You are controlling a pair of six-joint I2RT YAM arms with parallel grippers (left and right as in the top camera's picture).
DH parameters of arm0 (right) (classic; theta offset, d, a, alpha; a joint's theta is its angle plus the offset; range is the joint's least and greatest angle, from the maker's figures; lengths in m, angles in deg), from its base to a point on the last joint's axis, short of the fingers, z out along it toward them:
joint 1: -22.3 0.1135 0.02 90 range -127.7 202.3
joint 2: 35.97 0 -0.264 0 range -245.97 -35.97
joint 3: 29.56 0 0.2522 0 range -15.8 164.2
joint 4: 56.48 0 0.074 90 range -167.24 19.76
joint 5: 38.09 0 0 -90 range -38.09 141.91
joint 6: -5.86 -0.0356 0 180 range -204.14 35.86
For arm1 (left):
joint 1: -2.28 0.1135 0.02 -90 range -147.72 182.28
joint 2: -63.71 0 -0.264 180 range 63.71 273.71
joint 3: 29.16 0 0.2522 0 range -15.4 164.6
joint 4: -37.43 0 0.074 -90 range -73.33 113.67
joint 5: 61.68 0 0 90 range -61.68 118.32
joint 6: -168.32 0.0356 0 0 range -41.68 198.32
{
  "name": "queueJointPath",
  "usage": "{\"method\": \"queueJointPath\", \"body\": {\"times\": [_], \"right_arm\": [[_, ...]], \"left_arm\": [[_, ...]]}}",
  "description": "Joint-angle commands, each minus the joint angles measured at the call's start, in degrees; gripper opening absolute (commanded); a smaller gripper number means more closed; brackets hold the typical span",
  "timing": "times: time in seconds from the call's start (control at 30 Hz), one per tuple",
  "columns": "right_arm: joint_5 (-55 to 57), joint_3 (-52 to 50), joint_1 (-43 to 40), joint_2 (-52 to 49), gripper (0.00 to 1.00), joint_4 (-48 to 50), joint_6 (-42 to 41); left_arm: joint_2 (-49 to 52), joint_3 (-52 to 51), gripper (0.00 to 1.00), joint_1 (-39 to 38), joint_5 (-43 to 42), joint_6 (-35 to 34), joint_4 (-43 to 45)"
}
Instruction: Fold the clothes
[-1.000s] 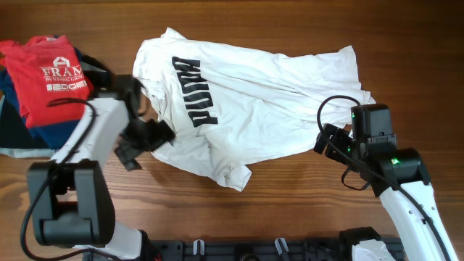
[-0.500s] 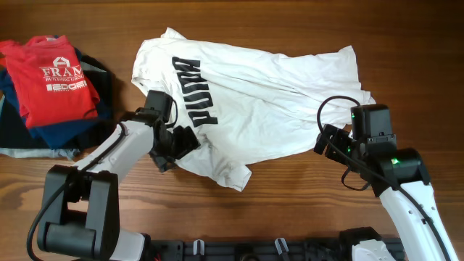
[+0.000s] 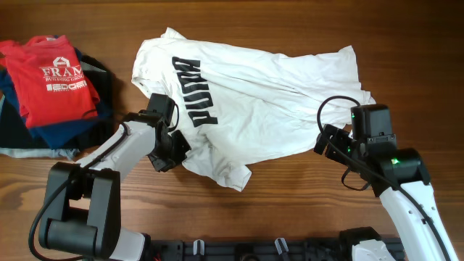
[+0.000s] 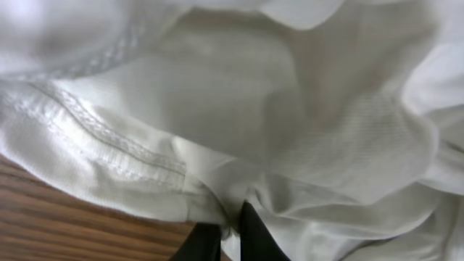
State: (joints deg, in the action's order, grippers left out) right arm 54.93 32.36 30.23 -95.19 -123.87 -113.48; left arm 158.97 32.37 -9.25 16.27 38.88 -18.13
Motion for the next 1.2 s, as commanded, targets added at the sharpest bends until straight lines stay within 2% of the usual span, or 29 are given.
{"method": "queueJointPath", "body": {"times": [0.0, 0.07, 0.13, 0.27, 0.33, 0.37, 0.4, 0.47, 0.5, 0.67, 0.8, 0.93, 1.03, 1.17], "right_arm": [[-0.3, 0.3, -0.2, 0.6, 1.0, 0.0, -0.7], [-0.3, 0.3, -0.2, 0.6, 1.0, 0.0, -0.7], [-0.3, 0.3, -0.2, 0.6, 1.0, 0.0, -0.7], [-0.3, 0.3, -0.2, 0.6, 1.0, 0.0, -0.7], [-0.3, 0.3, -0.2, 0.6, 1.0, 0.0, -0.7], [-0.3, 0.3, -0.2, 0.6, 1.0, 0.0, -0.7], [-0.3, 0.3, -0.2, 0.6, 0.99, 0.0, -0.7], [-0.3, 0.3, -0.2, 0.6, 1.0, 0.0, -0.7], [-0.3, 0.3, -0.2, 0.6, 1.0, 0.0, -0.7], [-0.3, 0.3, -0.2, 0.6, 1.0, -0.2, -0.7], [-0.3, 0.3, -0.2, 0.6, 1.0, -0.9, -0.7], [-0.3, 0.2, -0.2, -0.2, 0.98, -2.4, -0.7], [-0.2, -0.1, -0.2, -4.3, 0.98, -2.5, -0.7], [0.4, -0.1, -0.2, -12.6, 0.96, 3.3, 1.0]], "left_arm": [[1.9, -1.5, 0.26, -0.4, 2.8, 0.0, 0.4], [1.9, -1.6, 0.43, -0.4, 2.8, 0.0, 1.0], [1.9, -2.2, 0.46, -0.4, 2.8, 0.0, 3.0], [1.9, -3.7, 0.46, -0.4, 2.7, -0.1, 4.9], [1.9, -3.7, 0.43, -0.4, 2.7, -0.1, 4.8], [1.9, -3.7, 0.37, -0.4, 2.7, -0.1, 5.0], [1.9, -3.7, 0.25, -0.4, 2.7, -0.1, 5.2], [1.9, -3.7, 0.07, -0.4, 2.7, 0.0, 6.0], [1.9, -3.7, 0.04, -0.4, 2.7, 0.0, 6.8], [1.9, -3.6, 0.04, -0.4, 2.7, 0.2, 8.2], [-1.3, -3.6, 0.04, -0.2, 2.8, 3.4, 2.8], [-9.9, -3.6, 0.04, 1.1, 9.3, 4.3, -4.9], [-17.7, -3.6, 0.04, 5.9, 17.7, 4.3, -8.9], [-20.7, -3.6, 0.04, 13.0, 17.6, 4.3, -9.5]]}}
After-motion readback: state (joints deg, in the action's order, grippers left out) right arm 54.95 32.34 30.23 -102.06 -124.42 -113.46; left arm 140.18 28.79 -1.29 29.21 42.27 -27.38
